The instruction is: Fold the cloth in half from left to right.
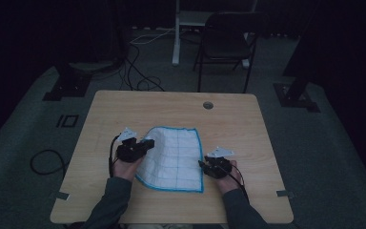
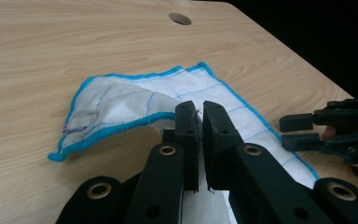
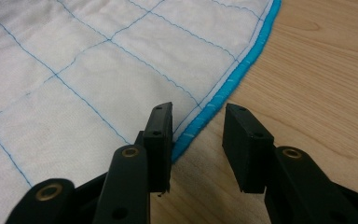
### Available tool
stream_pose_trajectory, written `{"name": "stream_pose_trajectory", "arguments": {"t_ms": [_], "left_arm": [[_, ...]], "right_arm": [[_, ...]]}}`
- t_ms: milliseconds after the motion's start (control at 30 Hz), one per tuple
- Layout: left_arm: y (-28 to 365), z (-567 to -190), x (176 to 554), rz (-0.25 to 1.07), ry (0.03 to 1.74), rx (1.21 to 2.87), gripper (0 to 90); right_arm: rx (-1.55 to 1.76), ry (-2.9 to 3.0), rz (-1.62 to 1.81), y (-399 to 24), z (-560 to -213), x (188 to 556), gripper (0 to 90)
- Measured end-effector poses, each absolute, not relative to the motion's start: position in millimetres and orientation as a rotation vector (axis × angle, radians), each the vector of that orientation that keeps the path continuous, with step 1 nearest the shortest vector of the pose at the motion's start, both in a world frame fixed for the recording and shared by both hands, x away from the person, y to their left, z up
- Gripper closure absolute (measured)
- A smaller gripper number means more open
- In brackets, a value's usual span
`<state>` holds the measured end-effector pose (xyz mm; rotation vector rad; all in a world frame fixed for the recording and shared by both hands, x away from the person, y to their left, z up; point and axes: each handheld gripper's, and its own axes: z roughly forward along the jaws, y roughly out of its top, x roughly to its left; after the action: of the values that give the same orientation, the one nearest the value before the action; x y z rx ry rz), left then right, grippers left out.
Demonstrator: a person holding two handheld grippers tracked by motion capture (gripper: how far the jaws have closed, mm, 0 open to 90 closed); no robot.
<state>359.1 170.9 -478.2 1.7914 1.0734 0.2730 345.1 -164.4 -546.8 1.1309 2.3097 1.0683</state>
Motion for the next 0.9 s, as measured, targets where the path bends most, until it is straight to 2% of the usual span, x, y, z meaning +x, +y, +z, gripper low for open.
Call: {"name": "stream_pose_trajectory", "arguments": {"t_ms": [467,900], "left_arm": [[153,-476,362,0.241,1.032,1.802,86.1],[136,-473,365,0.226,0.998,1.816,86.1]], "right_arm": [[1.123,2.307,1.048,-164,-545,344,59.9],[1.116,2.267,1.058,-172,-539,341,60.5]]}}
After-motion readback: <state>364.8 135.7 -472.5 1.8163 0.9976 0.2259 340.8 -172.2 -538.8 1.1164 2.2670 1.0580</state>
